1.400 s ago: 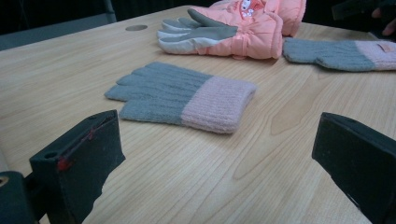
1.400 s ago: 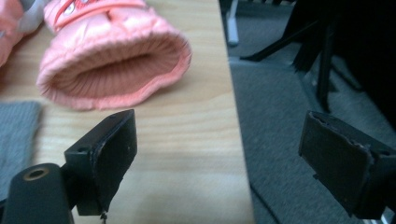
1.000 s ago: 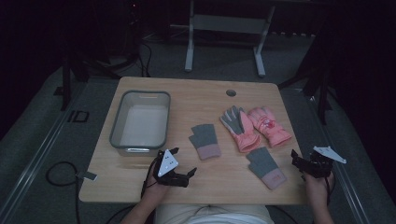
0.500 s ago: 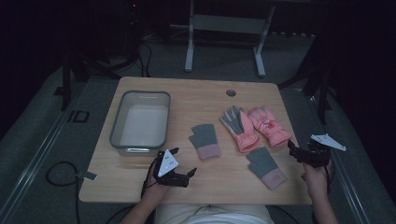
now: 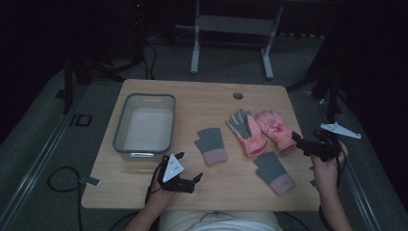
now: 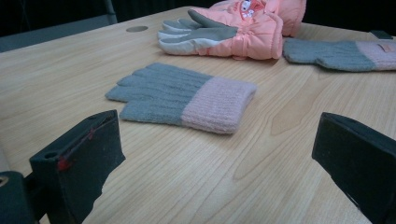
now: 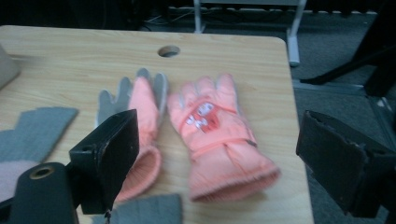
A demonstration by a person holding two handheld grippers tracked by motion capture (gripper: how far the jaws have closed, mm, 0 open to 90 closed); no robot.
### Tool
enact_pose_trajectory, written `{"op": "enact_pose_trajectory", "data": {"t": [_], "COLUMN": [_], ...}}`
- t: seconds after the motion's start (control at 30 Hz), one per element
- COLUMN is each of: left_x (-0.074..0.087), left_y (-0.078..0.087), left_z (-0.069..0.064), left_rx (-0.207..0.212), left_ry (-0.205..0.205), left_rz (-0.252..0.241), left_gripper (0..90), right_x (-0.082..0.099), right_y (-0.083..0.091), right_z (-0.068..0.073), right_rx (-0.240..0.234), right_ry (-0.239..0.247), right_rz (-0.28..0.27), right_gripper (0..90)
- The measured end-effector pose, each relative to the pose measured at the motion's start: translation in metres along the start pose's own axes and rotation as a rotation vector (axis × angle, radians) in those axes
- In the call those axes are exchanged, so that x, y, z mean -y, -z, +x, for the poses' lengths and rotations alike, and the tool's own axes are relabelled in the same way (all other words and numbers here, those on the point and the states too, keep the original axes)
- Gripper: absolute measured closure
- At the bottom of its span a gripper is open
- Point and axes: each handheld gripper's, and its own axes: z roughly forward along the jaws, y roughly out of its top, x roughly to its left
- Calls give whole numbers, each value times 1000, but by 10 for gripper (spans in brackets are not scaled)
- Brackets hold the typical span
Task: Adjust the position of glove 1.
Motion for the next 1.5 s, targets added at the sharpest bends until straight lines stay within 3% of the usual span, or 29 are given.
{"op": "enact_pose_trajectory", "data": {"t": [0.1,0.33,0.47,0.6,0.73,0.8,1.0,1.17,1.2,1.5], "left_x": [0,0,0,0,0,0,0,0,0,0], "left_y": [0,0,0,0,0,0,0,0,0,0], "left_z": [0,0,0,0,0,0,0,0,0,0], "left_rx": [0,-1,1,2,2,3,9,10,12,16], "left_ry": [1,1,3,2,-1,-2,-1,-9,-8,-6], "left_rz": [-1,-1,-2,-2,-2,-2,-2,1,1,-6], "left_gripper": [13,13,13,13,13,13,13,13,13,13], "right_x": [-9,-28,-37,-45,-49,-51,-46,-40,-36,-19], "right_y": [-2,-7,-9,-15,-19,-27,-45,-58,-65,-93], "right_z": [8,31,47,64,79,95,122,137,146,174], "right_rx": [-12,-94,-138,-217,-257,-293,-370,-398,-415,-428], "right_ry": [21,43,85,111,147,179,217,243,256,253], "right_rz": [-4,-42,-65,-72,-89,-75,-21,5,20,74], "right_gripper": [120,115,112,122,152,179,227,264,281,399]}}
